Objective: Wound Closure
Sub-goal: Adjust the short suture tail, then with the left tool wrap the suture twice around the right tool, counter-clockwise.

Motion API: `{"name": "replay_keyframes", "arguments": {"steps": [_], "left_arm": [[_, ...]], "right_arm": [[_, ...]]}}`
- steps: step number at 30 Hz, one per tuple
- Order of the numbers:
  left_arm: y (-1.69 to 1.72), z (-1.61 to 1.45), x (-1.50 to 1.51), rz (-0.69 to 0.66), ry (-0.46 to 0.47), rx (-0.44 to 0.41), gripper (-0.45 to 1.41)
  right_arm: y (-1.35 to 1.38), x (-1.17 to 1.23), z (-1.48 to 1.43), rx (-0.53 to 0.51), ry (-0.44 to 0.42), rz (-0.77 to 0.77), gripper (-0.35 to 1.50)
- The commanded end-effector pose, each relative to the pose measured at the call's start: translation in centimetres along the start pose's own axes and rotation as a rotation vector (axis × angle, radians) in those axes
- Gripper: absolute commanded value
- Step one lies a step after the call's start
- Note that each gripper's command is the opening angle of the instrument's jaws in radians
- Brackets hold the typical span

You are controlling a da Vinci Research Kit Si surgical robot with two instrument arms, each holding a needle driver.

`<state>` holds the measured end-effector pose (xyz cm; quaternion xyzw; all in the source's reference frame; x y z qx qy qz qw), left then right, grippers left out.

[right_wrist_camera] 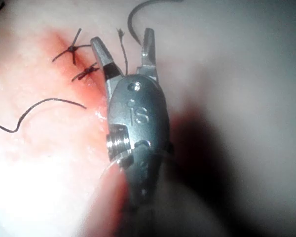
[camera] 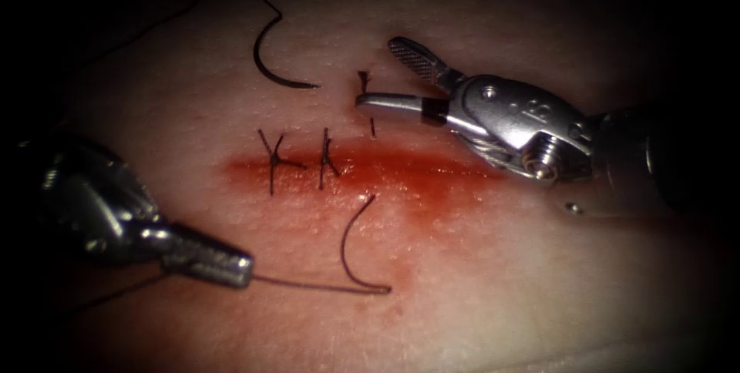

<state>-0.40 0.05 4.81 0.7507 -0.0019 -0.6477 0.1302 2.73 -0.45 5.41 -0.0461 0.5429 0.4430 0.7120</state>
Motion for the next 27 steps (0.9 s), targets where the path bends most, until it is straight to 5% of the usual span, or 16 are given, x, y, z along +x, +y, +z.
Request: {"name": "replay_keyframes", "arguments": {"steps": [1, 3, 7, 10, 11, 12, 16, 23, 27], "left_arm": [[-0.03, 0.05, -0.05, 0.001, 0.000, 0.003, -0.45], [-0.09, 0.09, -0.01, 0.008, -0.003, 0.008, -0.45], [-0.14, 0.13, -0.04, 0.017, -0.008, -0.005, -0.45], [-0.25, 0.18, -0.05, 0.026, -0.011, -0.023, -0.45], [-0.25, 0.18, -0.05, 0.026, -0.011, -0.023, -0.45], [-0.29, 0.18, -0.05, 0.028, -0.007, -0.025, -0.45], [-0.53, 0.16, -0.06, 0.036, -0.007, -0.035, -0.45], [-0.88, 0.22, -0.21, 0.044, 0.026, -0.036, -0.45], [-1.07, 0.13, -0.50, 0.057, 0.026, -0.026, -0.45]], "right_arm": [[0.03, 0.00, -0.02, 0.001, 0.019, -0.026, 1.47], [0.09, 0.15, -0.20, 0.002, 0.128, -0.097, 1.47], [0.00, 0.32, -0.30, 0.029, 0.071, -0.354, 1.45], [-0.25, 0.24, -0.25, 0.094, -0.010, -0.562, 0.76], [-0.25, 0.24, -0.25, 0.094, -0.010, -0.562, 0.76], [-0.34, 0.18, -0.22, 0.135, -0.025, -0.565, -0.25], [-0.51, 0.01, -0.07, 0.169, -0.034, -0.516, -0.35], [-0.78, -0.34, 0.26, 0.491, -0.043, -0.475, -0.35], [-0.88, -0.52, 0.42, 0.632, 0.077, -0.422, -0.35]]}}
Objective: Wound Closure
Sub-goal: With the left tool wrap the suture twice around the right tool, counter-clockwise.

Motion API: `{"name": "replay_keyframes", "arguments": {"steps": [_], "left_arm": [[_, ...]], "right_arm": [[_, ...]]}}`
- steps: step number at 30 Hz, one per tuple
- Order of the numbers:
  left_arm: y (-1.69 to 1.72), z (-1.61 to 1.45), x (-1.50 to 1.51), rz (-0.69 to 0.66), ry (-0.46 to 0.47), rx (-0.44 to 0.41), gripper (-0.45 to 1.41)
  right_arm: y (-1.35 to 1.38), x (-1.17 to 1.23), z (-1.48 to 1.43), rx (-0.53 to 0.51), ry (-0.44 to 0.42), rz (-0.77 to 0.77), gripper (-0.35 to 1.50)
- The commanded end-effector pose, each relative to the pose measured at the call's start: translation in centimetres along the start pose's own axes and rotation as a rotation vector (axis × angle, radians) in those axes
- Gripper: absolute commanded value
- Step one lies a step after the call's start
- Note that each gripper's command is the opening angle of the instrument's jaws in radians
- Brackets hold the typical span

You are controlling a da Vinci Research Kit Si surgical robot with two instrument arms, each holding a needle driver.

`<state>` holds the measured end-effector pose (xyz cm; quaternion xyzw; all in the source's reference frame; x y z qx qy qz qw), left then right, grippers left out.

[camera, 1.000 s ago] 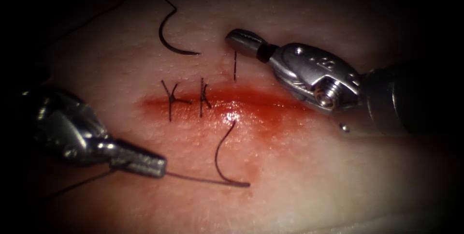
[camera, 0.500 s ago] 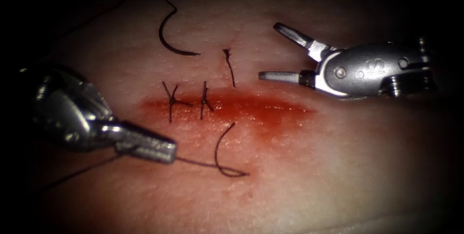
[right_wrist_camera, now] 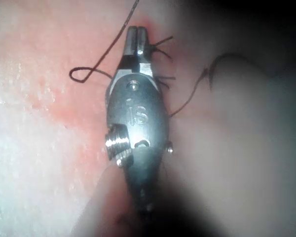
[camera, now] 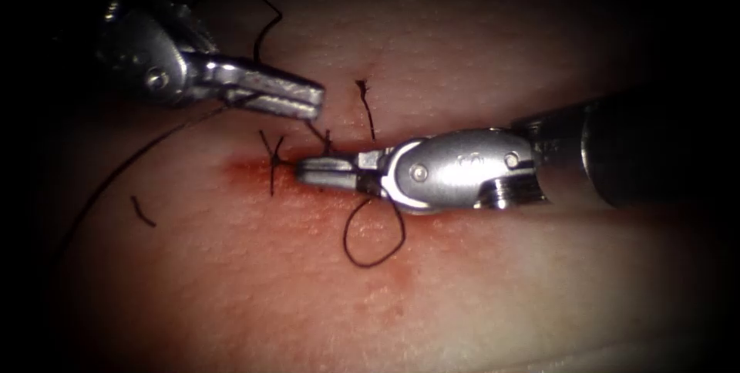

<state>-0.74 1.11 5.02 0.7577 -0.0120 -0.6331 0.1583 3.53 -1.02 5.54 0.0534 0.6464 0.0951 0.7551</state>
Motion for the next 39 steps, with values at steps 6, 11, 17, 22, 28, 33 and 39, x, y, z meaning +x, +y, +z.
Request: {"name": "replay_keyframes", "arguments": {"steps": [6, 11, 17, 22, 28, 33, 39], "left_arm": [[-0.04, -0.13, -0.75, 0.008, -0.077, 0.027, -0.45], [-0.01, -0.23, -1.25, 0.021, -0.107, 0.049, -0.45], [0.31, -0.31, -1.77, 0.005, -0.177, 0.073, -0.45], [0.73, -0.29, -1.76, -0.020, -0.176, 0.074, -0.45], [1.10, -0.31, -1.66, -0.041, -0.184, 0.067, -0.45], [1.35, -0.20, -1.47, -0.038, -0.182, 0.058, -0.45], [1.47, -0.08, -1.16, -0.036, -0.181, 0.051, -0.45]], "right_arm": [[-0.12, -0.01, 0.28, 0.000, 0.177, 0.032, -0.35], [-0.24, 0.11, 0.30, 0.015, 0.249, 0.052, -0.35], [-0.26, 0.05, 0.24, -0.097, 0.252, 0.171, -0.35], [-0.22, -0.01, 0.21, -0.289, 0.314, 0.403, -0.35], [-0.12, 0.00, 0.15, -0.427, 0.470, 0.575, -0.35], [-0.03, -0.01, 0.13, -0.513, 0.470, 0.603, 0.47], [-0.02, -0.08, 0.04, -0.564, 0.350, 0.554, 0.54]]}}
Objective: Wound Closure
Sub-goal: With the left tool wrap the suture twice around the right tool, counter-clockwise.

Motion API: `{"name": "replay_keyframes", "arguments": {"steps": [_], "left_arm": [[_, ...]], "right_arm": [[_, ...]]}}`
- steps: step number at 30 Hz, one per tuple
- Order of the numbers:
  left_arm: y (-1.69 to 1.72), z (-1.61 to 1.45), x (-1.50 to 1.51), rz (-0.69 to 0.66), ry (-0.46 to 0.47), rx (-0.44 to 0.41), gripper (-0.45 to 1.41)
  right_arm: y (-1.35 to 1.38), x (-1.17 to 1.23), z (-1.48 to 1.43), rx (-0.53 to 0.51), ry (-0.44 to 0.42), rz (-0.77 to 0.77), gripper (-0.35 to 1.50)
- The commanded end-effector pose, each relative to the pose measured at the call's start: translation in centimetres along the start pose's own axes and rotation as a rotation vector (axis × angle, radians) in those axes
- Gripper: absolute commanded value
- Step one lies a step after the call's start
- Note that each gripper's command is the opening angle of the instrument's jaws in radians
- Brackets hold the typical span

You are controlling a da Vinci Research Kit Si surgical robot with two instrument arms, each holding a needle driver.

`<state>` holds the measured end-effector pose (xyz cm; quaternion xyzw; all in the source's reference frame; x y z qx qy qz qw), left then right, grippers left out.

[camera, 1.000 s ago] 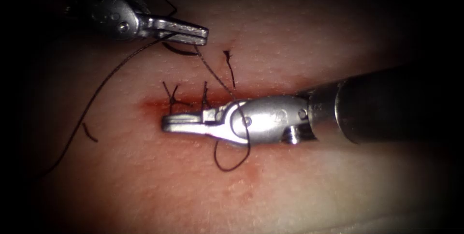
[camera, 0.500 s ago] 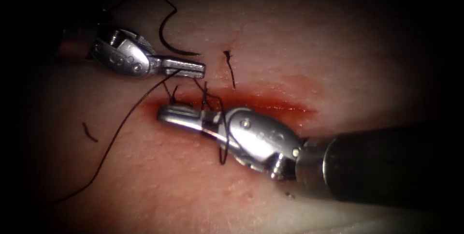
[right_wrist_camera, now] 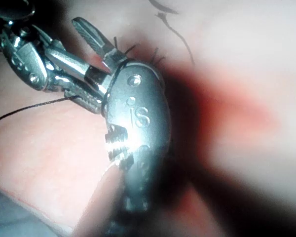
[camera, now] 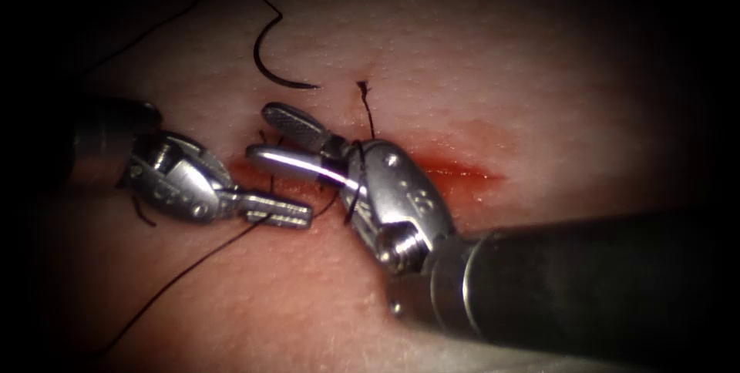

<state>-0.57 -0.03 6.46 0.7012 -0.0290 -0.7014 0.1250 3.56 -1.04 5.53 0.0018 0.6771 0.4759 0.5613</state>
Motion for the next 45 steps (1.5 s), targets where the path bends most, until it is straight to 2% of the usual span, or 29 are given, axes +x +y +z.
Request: {"name": "replay_keyframes", "arguments": {"steps": [1, 6, 8, 10, 12, 16, 17, 20, 21, 22, 23, 24, 27, 31, 32, 33, 35, 40, 42, 45], "left_arm": [[0.04, 0.09, 0.05, 0.003, -0.007, -0.008, -0.45], [0.00, 0.20, 0.33, -0.006, -0.013, -0.009, -0.45], [-0.06, 0.20, 0.35, -0.007, -0.012, -0.010, -0.45], [-0.20, 0.18, 0.34, -0.013, -0.010, -0.012, -0.45], [-0.38, 0.18, 0.32, -0.018, -0.014, -0.029, -0.45], [-0.51, 0.30, 0.29, -0.021, -0.035, -0.056, -0.45], [-0.55, 0.37, 0.26, -0.024, -0.044, -0.080, -0.45], [-0.66, 0.42, 0.18, -0.030, -0.054, -0.102, -0.45], [-0.75, 0.40, 0.14, -0.037, -0.051, -0.099, -0.45], [-0.82, 0.39, 0.12, -0.043, -0.049, -0.097, -0.45], [-0.92, 0.36, 0.07, -0.051, -0.046, -0.094, -0.45], [-0.96, 0.36, 0.05, -0.055, -0.045, -0.093, -0.45], [-1.09, 0.38, -0.06, -0.063, -0.032, -0.120, -0.45], [-1.15, 0.40, -0.22, -0.060, -0.026, -0.123, -0.45], [-1.16, 0.39, -0.30, -0.057, -0.021, -0.125, -0.45], [-1.17, 0.36, -0.43, -0.046, -0.016, -0.128, -0.45], [-1.17, 0.31, -0.60, -0.052, -0.014, -0.125, -0.45], [-1.12, 0.17, -0.99, -0.079, -0.008, -0.087, -0.45], [-0.98, 0.17, -1.08, -0.087, -0.006, -0.074, -0.45], [-0.80, 0.13, -1.12, -0.086, 0.000, -0.059, -0.45]], "right_arm": [[0.10, -0.12, -0.03, -0.034, -0.026, -0.043, 0.51], [0.21, -0.29, -0.10, -0.094, -0.083, -0.164, 0.39], [0.22, -0.37, -0.13, -0.100, -0.122, -0.181, 0.24], [0.20, -0.41, -0.16, -0.067, -0.159, -0.187, 0.26], [0.16, -0.44, -0.19, -0.019, -0.231, -0.216, 0.27], [0.15, -0.45, -0.20, 0.024, -0.320, -0.286, 0.32], [0.14, -0.43, -0.20, 0.049, -0.368, -0.320, 0.46], [0.07, -0.42, -0.23, 0.090, -0.407, -0.344, 0.51], [0.02, -0.41, -0.25, 0.122, -0.426, -0.351, 0.42], [0.00, -0.41, -0.27, 0.134, -0.424, -0.348, 0.42], [-0.06, -0.42, -0.30, 0.166, -0.433, -0.343, 0.27], [-0.08, -0.43, -0.30, 0.179, -0.437, -0.346, 0.26], [-0.13, -0.43, -0.33, 0.226, -0.434, -0.350, 0.16], [-0.12, -0.46, -0.35, 0.247, -0.428, -0.360, 0.16], [-0.12, -0.46, -0.36, 0.268, -0.401, -0.353, 0.12], [-0.11, -0.46, -0.37, 0.301, -0.304, -0.321, 0.04], [-0.09, -0.47, -0.38, 0.333, -0.232, -0.258, -0.03], [-0.02, -0.52, -0.44, 0.352, -0.161, -0.169, -0.28], [0.00, -0.57, -0.46, 0.336, -0.097, -0.077, -0.35], [0.02, -0.61, -0.49, 0.296, -0.039, 0.003, -0.32]]}}
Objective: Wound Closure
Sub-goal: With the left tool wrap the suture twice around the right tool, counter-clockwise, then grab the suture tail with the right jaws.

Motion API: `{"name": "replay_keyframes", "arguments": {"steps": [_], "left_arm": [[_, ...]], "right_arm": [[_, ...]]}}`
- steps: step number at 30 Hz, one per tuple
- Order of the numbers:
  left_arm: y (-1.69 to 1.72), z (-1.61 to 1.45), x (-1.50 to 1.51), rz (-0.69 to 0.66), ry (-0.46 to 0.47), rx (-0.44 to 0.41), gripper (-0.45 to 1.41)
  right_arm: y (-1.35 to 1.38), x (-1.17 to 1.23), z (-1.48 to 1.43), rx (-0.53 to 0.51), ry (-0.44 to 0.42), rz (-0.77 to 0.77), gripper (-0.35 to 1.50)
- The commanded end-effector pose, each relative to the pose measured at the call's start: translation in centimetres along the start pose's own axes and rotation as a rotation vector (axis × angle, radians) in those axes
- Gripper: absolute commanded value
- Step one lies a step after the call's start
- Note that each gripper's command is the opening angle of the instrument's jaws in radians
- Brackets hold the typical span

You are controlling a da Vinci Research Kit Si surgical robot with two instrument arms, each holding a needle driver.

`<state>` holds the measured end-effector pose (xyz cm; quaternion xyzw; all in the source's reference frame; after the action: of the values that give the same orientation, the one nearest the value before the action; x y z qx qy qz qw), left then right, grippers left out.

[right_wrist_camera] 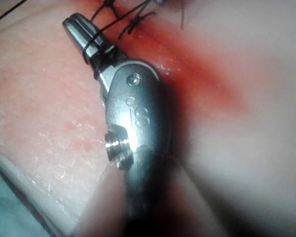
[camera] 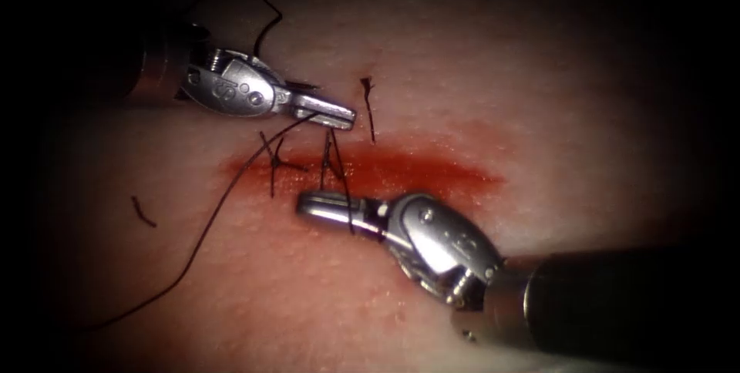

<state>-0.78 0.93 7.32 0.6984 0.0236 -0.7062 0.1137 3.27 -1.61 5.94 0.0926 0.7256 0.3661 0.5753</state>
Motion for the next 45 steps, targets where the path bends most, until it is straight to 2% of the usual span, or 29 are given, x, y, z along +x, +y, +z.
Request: {"name": "replay_keyframes", "arguments": {"steps": [1, 3, 4, 6, 7, 8, 9, 11, 14, 16, 17, 23, 24, 25, 27, 30, 31, 36, 37, 38, 45], "left_arm": [[0.06, 0.01, -0.05, 0.005, -0.002, 0.015, -0.45], [0.14, -0.01, -0.02, 0.009, 0.003, 0.024, -0.45], [0.23, -0.03, 0.03, 0.013, 0.001, 0.042, -0.45], [0.32, -0.07, 0.12, 0.014, -0.008, 0.046, -0.45], [0.34, -0.08, 0.15, 0.014, -0.008, 0.053, -0.45], [0.38, -0.10, 0.22, 0.011, -0.010, 0.059, -0.45], [0.40, -0.10, 0.29, 0.008, -0.019, 0.065, -0.45], [0.43, -0.08, 0.35, 0.007, -0.023, 0.070, -0.45], [0.54, 0.01, 0.52, 0.042, -0.047, 0.082, -0.45], [0.61, 0.05, 0.57, 0.050, -0.054, 0.088, -0.45], [0.67, 0.07, 0.58, 0.055, -0.064, 0.081, -0.45], [0.95, 0.13, 0.43, 0.081, -0.119, 0.033, -0.42], [0.94, 0.13, 0.42, 0.080, -0.124, 0.025, -0.11], [0.94, 0.13, 0.42, 0.080, -0.124, 0.026, -0.10], [0.92, 0.14, 0.43, 0.078, -0.126, 0.024, 0.27], [0.94, 0.16, 0.45, 0.078, -0.128, 0.026, 0.57], [0.94, 0.15, 0.46, 0.078, -0.129, 0.026, 0.59], [0.98, 0.13, 0.57, 0.075, -0.130, 0.025, 0.49], [1.00, 0.09, 0.62, 0.079, -0.129, 0.023, -0.16], [1.01, 0.08, 0.63, 0.085, -0.129, 0.022, -0.45], [1.05, 0.11, 0.71, 0.090, -0.129, 0.038, -0.45]], "right_arm": [[-0.06, -0.09, 0.08, -0.017, 0.089, 0.065, -0.32], [-0.06, -0.09, 0.08, -0.024, 0.140, 0.088, -0.30], [-0.04, -0.06, 0.09, -0.051, 0.182, 0.102, -0.18], [-0.01, -0.03, 0.10, -0.103, 0.207, 0.112, -0.05], [0.00, -0.02, 0.10, -0.141, 0.202, 0.114, 0.22], [0.03, -0.02, 0.11, -0.179, 0.207, 0.119, 0.59], [0.05, -0.03, 0.12, -0.221, 0.207, 0.123, 0.73], [0.05, -0.02, 0.12, -0.249, 0.198, 0.123, 0.67], [0.06, 0.02, 0.11, -0.318, 0.099, 0.082, 0.62], [0.04, 0.05, 0.10, -0.355, 0.073, 0.066, 0.52], [0.03, 0.08, 0.08, -0.368, 0.095, 0.084, 0.41], [0.09, 0.28, -0.06, -0.423, 0.124, 0.143, 0.42], [0.11, 0.29, -0.07, -0.439, 0.127, 0.154, 0.46], [0.13, 0.30, -0.07, -0.446, 0.133, 0.162, 0.46], [0.15, 0.29, -0.08, -0.462, 0.124, 0.166, 0.47], [0.16, 0.26, -0.08, -0.487, 0.095, 0.155, 0.41], [0.16, 0.25, -0.08, -0.488, 0.092, 0.154, 0.39], [0.16, 0.20, -0.09, -0.490, 0.072, 0.149, 0.21], [0.16, 0.16, -0.10, -0.492, 0.059, 0.145, 0.17], [0.17, 0.14, -0.11, -0.494, 0.054, 0.142, 0.14], [0.16, 0.09, -0.16, -0.531, 0.037, 0.128, -0.03]]}}
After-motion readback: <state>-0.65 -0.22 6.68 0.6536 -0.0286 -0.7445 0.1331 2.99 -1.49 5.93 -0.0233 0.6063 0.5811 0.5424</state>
